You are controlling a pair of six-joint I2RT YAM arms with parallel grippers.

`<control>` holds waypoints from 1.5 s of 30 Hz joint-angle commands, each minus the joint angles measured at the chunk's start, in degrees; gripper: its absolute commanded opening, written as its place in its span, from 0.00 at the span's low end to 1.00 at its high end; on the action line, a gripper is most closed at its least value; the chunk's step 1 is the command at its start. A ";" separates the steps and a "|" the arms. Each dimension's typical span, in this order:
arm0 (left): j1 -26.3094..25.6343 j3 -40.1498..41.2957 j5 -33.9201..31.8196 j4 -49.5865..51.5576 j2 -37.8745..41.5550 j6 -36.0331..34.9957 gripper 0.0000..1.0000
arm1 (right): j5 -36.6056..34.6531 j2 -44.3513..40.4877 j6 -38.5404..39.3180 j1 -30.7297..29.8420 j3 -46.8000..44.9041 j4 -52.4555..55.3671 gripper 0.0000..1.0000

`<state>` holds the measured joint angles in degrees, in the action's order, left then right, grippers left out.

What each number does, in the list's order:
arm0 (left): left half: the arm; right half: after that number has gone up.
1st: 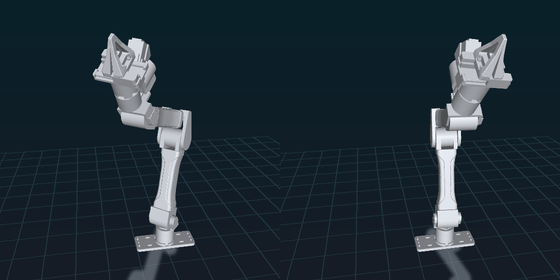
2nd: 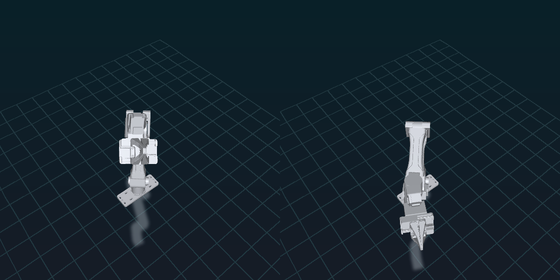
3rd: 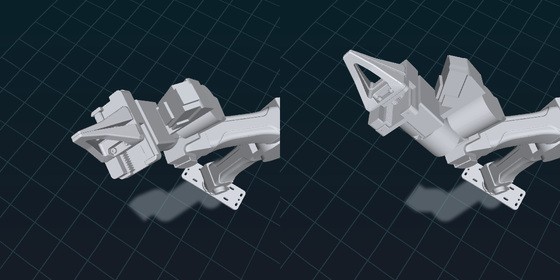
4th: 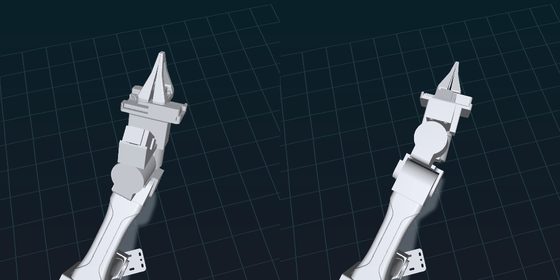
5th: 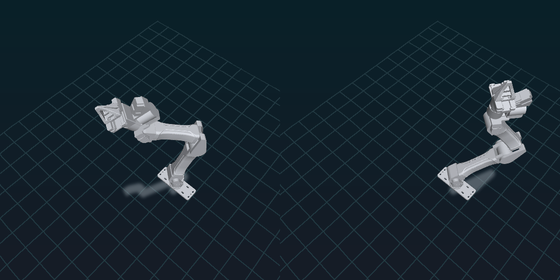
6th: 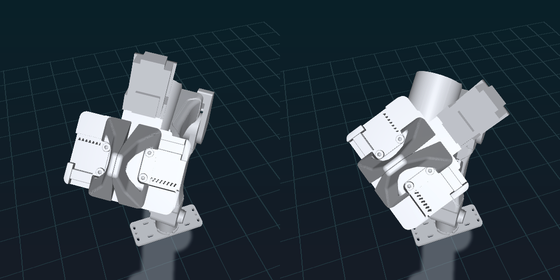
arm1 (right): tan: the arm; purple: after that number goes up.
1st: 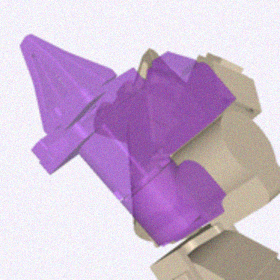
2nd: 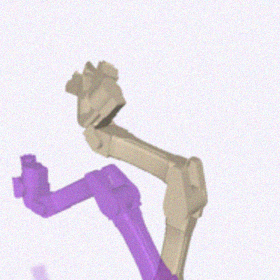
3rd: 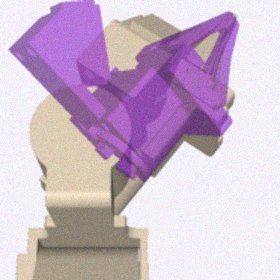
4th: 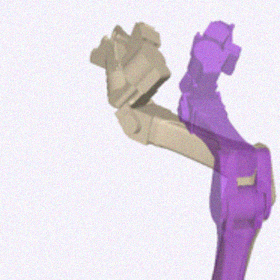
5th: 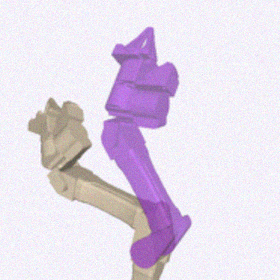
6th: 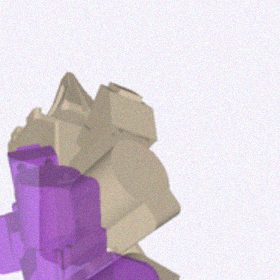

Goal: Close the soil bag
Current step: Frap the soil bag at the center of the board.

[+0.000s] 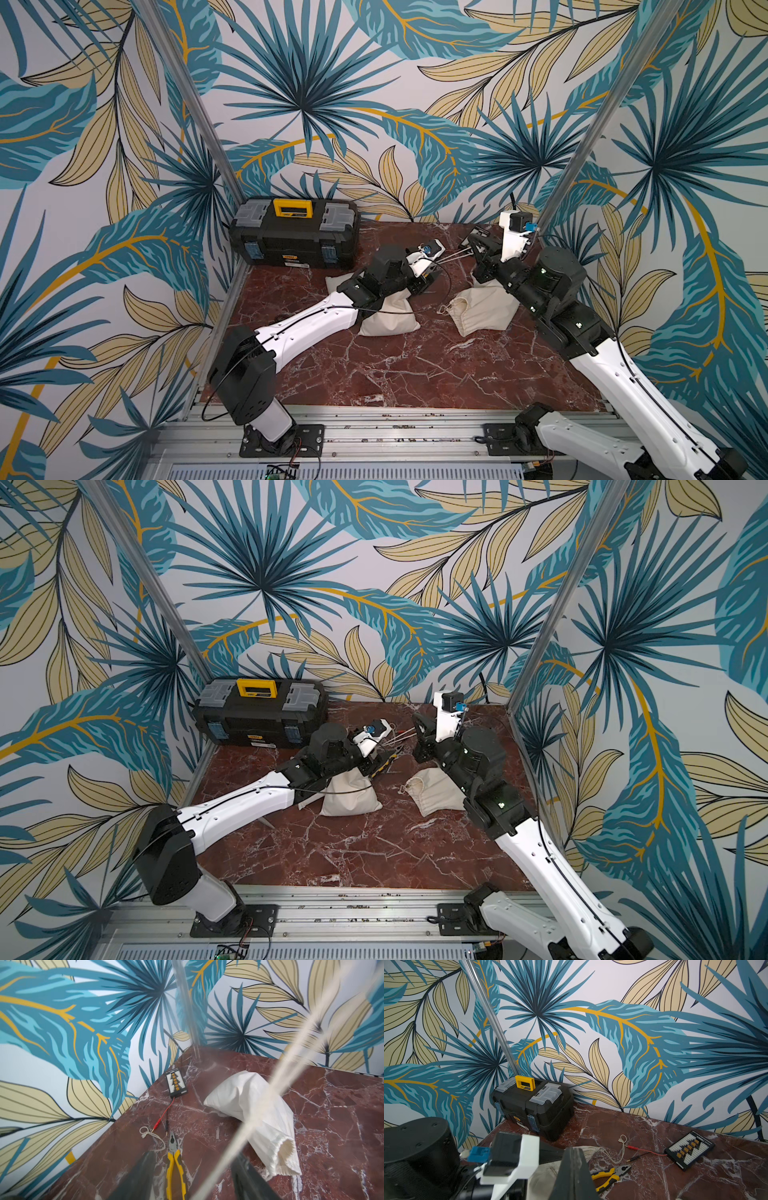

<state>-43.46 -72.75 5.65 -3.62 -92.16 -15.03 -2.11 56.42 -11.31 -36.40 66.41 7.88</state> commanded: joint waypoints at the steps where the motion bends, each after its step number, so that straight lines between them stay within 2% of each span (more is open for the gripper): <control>1: 0.20 -2.41 -5.74 0.63 -1.08 -0.83 0.44 | -1.55 -1.57 1.07 0.10 0.86 1.22 0.00; 4: 0.22 -3.03 -12.03 2.36 -2.15 -1.10 0.26 | -3.77 -2.37 1.71 0.16 0.91 2.05 0.00; 6: 0.22 -3.53 -18.26 5.21 -2.81 -0.86 0.19 | -5.78 -3.01 2.41 0.12 1.52 3.42 0.00; 11: 0.34 -4.30 -34.69 13.67 -6.05 0.71 0.14 | -15.62 -7.35 3.78 0.13 1.91 5.66 0.00; 14: 1.33 -3.55 -39.89 16.71 -7.46 3.74 0.14 | -21.69 -10.28 4.09 0.13 1.72 7.34 0.00; 17: 4.47 -2.28 -38.48 18.50 -7.60 8.64 0.14 | -28.13 -13.68 4.27 0.25 0.92 8.70 0.00; 21: 8.56 -1.66 -37.86 21.27 -7.61 12.87 0.14 | -32.65 -18.36 4.06 0.26 0.01 10.28 0.00; 30: 15.65 -0.19 -39.98 26.74 -6.35 17.13 0.20 | -35.14 -20.20 2.49 0.24 -2.52 10.91 0.00; 37: 24.70 5.49 -40.87 25.39 -0.59 17.66 0.19 | -35.17 -18.86 1.83 0.21 -3.86 9.23 0.00; 42: 26.43 6.57 -43.89 25.80 3.24 15.31 0.18 | -32.40 -15.24 0.53 0.29 -6.66 6.27 0.00; 45: 26.33 7.30 -43.23 25.23 7.01 12.89 0.18 | -27.38 -11.96 -1.30 0.46 -9.62 2.13 0.00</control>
<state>-30.59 -68.55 -4.75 9.67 -86.65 -3.62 -14.00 48.29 -12.47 -39.42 56.77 15.42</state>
